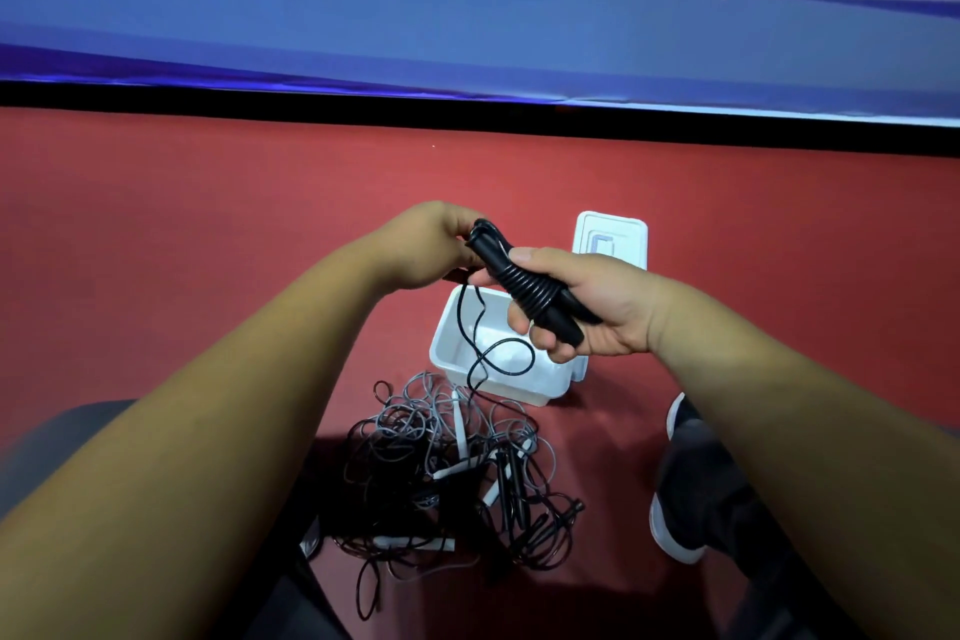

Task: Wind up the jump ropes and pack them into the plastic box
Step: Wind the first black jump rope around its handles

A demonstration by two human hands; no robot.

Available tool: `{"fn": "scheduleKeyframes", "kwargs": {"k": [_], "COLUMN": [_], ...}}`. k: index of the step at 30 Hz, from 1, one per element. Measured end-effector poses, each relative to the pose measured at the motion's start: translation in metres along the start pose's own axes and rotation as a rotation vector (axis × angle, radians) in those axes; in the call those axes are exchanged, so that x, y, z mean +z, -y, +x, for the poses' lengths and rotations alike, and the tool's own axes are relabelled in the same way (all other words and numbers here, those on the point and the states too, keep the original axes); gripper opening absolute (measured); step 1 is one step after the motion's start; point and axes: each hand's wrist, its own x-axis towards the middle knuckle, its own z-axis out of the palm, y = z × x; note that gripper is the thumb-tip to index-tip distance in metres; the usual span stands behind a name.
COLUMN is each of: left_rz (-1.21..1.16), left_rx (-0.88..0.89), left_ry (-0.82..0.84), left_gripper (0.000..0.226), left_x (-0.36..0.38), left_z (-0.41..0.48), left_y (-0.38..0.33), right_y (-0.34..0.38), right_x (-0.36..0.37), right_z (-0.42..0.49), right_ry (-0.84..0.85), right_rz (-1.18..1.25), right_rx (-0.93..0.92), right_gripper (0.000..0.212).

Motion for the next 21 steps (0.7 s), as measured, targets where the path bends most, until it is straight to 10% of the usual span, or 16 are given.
{"fn": "scheduleKeyframes", "kwargs": {"k": [10,21], "left_rz": [-0.046,0.221], "left_rx": [0.114,0.187], "left_ry": [0.048,-0.041], "left_gripper": [0.020,0.030], "left_x": [-0.007,-0.013], "left_z": [0.004,-0.001], "left_y": [-0.005,-0.026], "right_y": [-0.004,-0.011], "right_x": [0.003,0.000], "right_z": [-0.003,0.008], "right_ry": [0.008,-0.280], "right_rz": [-0.169,0.037], "right_rx": [0.189,0.161], "right_gripper": [0.023,0.041]}}
